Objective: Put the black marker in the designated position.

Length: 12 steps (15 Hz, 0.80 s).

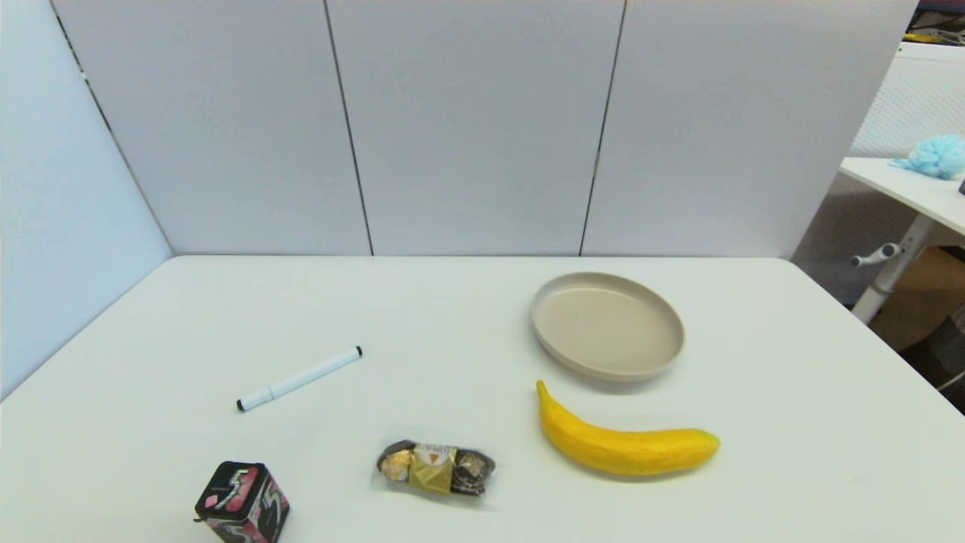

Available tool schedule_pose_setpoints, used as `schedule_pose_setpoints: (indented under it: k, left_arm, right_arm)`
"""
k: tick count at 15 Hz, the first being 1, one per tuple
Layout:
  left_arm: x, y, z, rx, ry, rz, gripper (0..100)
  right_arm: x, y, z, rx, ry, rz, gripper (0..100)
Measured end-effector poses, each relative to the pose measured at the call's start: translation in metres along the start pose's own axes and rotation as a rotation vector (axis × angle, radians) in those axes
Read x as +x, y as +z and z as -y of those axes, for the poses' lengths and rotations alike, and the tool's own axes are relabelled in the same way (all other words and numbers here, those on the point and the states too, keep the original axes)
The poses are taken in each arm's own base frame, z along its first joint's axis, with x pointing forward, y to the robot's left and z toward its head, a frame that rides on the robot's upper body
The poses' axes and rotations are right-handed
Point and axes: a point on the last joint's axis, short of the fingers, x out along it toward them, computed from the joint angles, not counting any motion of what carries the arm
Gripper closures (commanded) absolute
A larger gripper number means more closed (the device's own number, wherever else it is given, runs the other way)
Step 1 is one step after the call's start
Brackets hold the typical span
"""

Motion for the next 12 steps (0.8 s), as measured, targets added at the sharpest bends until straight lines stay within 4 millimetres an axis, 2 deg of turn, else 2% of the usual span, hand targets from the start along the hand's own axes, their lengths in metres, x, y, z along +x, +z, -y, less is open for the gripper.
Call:
schedule_pose_setpoints:
  k: [12]
  left_arm:
    - [0.0, 0.0, 0.0, 0.0, 0.0, 0.0, 0]
  right_arm:
    - [0.0, 0.0, 0.0, 0.0, 0.0, 0.0, 0]
